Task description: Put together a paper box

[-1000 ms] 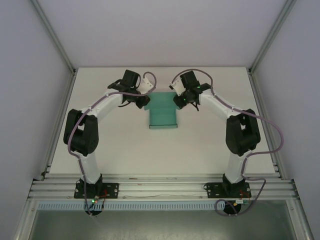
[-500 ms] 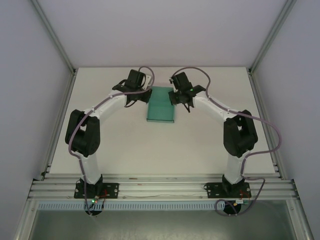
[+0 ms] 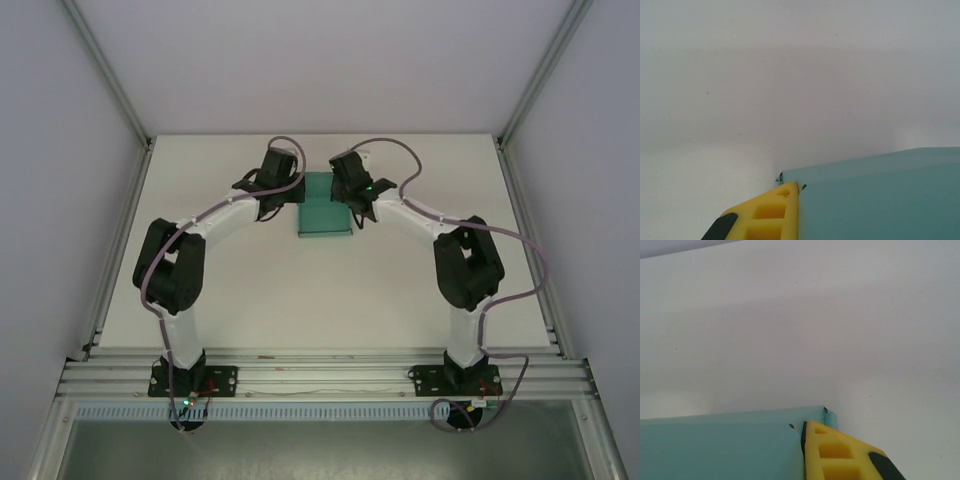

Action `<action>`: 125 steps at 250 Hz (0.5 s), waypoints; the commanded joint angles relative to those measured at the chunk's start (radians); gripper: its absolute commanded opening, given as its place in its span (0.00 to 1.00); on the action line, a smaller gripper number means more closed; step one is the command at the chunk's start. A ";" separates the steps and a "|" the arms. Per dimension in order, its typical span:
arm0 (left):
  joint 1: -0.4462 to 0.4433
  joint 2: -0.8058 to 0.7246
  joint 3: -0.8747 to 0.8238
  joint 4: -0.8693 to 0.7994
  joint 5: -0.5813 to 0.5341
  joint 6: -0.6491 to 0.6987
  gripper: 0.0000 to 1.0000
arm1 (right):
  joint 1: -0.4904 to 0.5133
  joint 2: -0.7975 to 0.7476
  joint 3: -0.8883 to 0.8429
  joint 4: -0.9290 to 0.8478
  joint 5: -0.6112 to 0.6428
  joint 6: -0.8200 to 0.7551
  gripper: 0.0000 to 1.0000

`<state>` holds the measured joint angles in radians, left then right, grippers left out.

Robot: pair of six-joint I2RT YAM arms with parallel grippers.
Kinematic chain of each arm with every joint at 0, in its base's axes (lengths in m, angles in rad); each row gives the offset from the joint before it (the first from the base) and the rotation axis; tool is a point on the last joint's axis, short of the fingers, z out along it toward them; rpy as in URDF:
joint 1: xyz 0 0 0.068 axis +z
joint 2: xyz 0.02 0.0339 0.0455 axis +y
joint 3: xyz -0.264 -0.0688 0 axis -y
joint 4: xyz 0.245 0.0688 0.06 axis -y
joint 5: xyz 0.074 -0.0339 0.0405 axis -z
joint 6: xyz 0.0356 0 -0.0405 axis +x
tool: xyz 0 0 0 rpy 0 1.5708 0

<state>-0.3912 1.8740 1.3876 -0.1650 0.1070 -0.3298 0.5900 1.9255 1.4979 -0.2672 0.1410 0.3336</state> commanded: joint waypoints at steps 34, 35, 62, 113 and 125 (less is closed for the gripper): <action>-0.025 0.060 0.016 0.119 0.058 -0.123 0.00 | 0.027 0.010 -0.036 0.081 0.034 0.065 0.08; -0.024 0.059 0.015 0.120 0.059 -0.123 0.00 | 0.027 0.010 -0.037 0.082 0.035 0.065 0.08; -0.035 0.059 0.001 0.148 0.055 -0.137 0.00 | 0.030 -0.004 -0.080 0.131 0.033 0.065 0.08; -0.055 0.040 -0.108 0.239 0.047 -0.122 0.00 | 0.043 -0.041 -0.182 0.221 0.087 0.014 0.08; -0.056 0.003 -0.143 0.261 0.049 -0.116 0.00 | 0.046 -0.055 -0.218 0.258 0.104 -0.008 0.08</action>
<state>-0.4156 1.9190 1.3178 -0.0032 0.0883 -0.4076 0.6075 1.9209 1.3502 -0.1104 0.2188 0.3504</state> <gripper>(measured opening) 0.067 0.083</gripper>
